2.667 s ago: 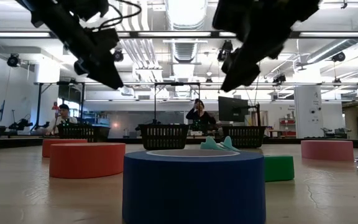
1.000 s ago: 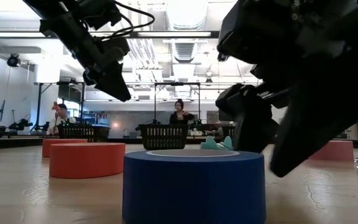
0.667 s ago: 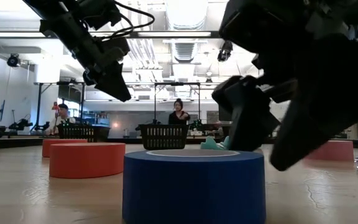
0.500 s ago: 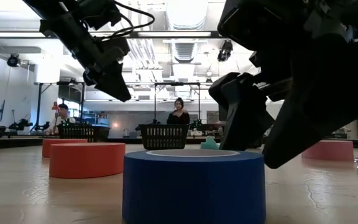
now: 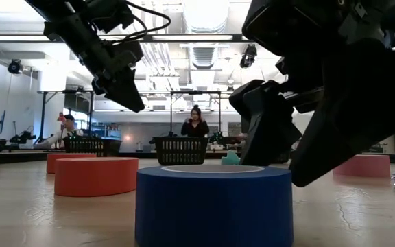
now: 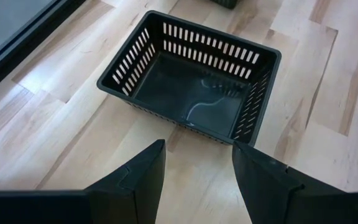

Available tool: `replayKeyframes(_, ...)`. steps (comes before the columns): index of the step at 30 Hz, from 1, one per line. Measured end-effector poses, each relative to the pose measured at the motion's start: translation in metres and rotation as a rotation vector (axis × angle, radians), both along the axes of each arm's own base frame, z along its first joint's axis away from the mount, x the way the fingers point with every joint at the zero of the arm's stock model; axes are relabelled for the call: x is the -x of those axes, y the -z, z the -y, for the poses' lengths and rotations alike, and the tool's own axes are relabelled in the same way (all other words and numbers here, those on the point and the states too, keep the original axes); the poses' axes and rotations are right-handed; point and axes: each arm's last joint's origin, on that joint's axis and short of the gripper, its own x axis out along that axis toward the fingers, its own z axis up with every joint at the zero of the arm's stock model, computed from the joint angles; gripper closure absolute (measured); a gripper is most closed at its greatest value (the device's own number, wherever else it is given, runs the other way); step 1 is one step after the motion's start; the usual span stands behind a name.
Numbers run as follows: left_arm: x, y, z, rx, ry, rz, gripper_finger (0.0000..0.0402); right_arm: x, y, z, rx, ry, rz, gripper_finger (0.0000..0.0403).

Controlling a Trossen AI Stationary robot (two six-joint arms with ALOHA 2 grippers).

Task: Pick and place Stapler, Stapler remover, tape
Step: Put the green stapler into the left black bin

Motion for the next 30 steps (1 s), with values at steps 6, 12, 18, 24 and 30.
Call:
replayKeyframes(6, 0.000, 0.000, 0.000, 0.000, 0.000, 0.000, 0.0211, 0.001, 0.001, 0.000, -0.002, -0.002, 0.006, 0.0179)
replayKeyframes(12, 0.000, 0.000, 0.000, 0.000, 0.000, 0.000, 0.0211, 0.000, 0.001, 0.001, -0.002, -0.001, 0.006, 0.0185)
replayKeyframes(18, 0.000, 0.000, 0.000, 0.000, 0.000, 0.000, 0.0211, 0.000, 0.001, 0.002, -0.004, 0.002, 0.004, 0.0232)
replayKeyframes(24, 0.000, 0.000, 0.000, 0.000, 0.000, 0.000, 0.0211, 0.000, 0.001, 0.003, -0.007, 0.009, 0.000, 0.0282)
replayKeyframes(30, 0.000, 0.000, 0.000, 0.000, 0.000, 0.001, 0.0211, -0.003, 0.002, 0.010, -0.010, 0.045, -0.023, 0.0301)
